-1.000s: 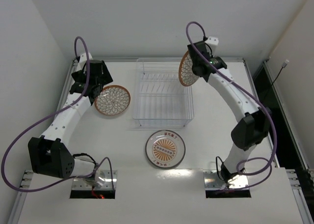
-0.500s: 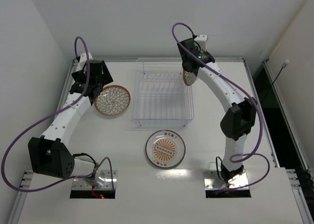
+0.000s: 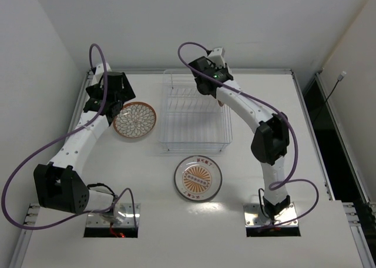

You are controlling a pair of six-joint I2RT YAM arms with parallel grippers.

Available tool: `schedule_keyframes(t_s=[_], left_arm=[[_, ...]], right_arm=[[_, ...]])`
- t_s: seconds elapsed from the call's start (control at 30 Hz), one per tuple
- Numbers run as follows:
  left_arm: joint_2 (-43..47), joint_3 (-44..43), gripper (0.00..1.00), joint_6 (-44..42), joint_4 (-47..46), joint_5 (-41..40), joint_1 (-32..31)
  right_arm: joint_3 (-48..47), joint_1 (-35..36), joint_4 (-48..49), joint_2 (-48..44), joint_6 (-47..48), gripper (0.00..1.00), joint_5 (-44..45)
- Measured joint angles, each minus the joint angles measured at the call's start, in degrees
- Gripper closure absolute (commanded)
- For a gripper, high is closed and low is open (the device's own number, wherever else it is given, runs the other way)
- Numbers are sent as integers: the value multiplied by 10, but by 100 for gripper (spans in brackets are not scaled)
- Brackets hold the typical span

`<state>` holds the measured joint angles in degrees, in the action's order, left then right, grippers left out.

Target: Load the plates into the dish rack

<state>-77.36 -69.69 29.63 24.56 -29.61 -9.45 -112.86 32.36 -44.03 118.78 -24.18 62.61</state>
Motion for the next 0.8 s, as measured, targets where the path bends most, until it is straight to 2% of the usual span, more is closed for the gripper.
schedule_keyframes(t_s=[0.47, 0.67, 0.8], left_arm=[[0, 0, 0, 0, 0, 0, 0], [0, 0, 0, 0, 0, 0, 0], [0, 0, 0, 0, 0, 0, 0]], right_arm=[[-2, 35, -2, 25, -15, 98, 62], [-72, 47, -39, 92, -43, 98, 79], [-80, 59, -50, 114, -65, 98, 95]])
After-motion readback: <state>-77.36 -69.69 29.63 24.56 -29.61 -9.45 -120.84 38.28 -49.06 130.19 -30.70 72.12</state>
